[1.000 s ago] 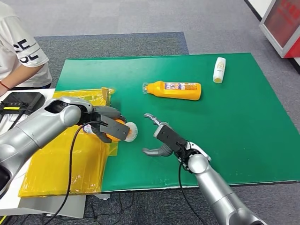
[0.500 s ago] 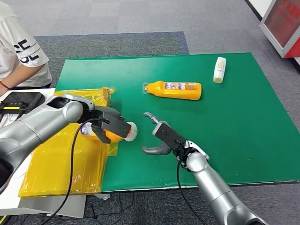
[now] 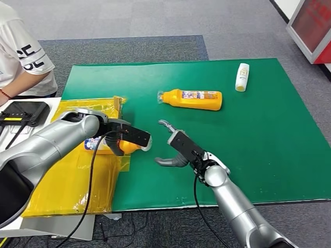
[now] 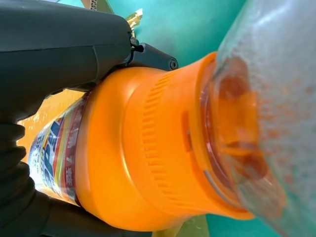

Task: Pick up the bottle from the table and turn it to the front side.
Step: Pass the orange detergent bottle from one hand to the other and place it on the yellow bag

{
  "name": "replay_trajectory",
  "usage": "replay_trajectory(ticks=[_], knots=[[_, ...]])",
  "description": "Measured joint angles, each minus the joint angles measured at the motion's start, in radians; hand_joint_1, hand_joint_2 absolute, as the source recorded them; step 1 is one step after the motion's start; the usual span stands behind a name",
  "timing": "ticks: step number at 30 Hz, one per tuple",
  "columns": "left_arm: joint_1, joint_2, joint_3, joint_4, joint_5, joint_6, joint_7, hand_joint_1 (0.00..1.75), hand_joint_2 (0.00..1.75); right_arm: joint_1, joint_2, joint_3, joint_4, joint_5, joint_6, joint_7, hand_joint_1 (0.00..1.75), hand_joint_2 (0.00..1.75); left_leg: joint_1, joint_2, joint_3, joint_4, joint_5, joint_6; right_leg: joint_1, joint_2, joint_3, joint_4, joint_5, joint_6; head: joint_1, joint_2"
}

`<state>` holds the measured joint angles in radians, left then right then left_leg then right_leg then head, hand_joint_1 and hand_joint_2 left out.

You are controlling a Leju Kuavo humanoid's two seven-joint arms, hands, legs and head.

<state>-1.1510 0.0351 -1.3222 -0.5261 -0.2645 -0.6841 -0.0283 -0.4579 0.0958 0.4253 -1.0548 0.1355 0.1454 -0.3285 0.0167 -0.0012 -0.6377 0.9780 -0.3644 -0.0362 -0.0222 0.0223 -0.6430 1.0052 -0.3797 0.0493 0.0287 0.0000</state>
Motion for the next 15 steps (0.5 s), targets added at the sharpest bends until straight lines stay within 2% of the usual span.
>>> replay_trajectory(ticks=[8,9,12,13,15], knots=[[0.003,-0.014,0.007,0.052,0.05,-0.041,-0.016,1.75,1.75,-0.001,0.0,0.0,0.0,-0.012,0.0,0.006,0.0,1.75,0.0,0.0,0.0,0.0,0.001,0.0,0.0,0.0,0.0,0.0,0.0,0.0,0.0,0.0],[0.003,-0.015,0.008,0.056,0.055,-0.046,-0.016,1.68,1.75,-0.001,0.0,0.001,0.0,-0.015,-0.001,0.007,0.0,1.75,0.0,0.0,0.0,0.0,0.001,0.0,0.0,0.0,0.0,0.0,0.0,0.0,0.0,0.0],[0.005,-0.015,0.011,0.067,0.061,-0.048,-0.015,0.38,1.75,-0.001,0.0,0.002,0.0,-0.023,-0.004,0.008,0.0,1.75,0.0,0.0,0.0,0.0,0.001,0.0,0.0,0.0,0.001,0.0,0.0,0.0,0.0,0.0],[0.007,-0.015,0.011,0.071,0.061,-0.042,-0.014,0.0,1.75,-0.001,0.0,0.002,0.0,-0.025,-0.005,0.009,0.0,1.75,0.0,0.0,0.0,0.0,0.001,0.0,0.0,0.0,0.0,0.0,0.0,0.0,0.0,0.0],[0.014,-0.018,0.011,0.077,0.06,-0.026,-0.008,0.0,1.75,-0.001,0.0,0.002,0.0,-0.028,-0.009,0.011,0.0,1.75,0.0,0.0,0.0,0.0,0.001,0.0,0.0,0.0,0.0,0.0,0.0,0.0,0.0,0.0]])
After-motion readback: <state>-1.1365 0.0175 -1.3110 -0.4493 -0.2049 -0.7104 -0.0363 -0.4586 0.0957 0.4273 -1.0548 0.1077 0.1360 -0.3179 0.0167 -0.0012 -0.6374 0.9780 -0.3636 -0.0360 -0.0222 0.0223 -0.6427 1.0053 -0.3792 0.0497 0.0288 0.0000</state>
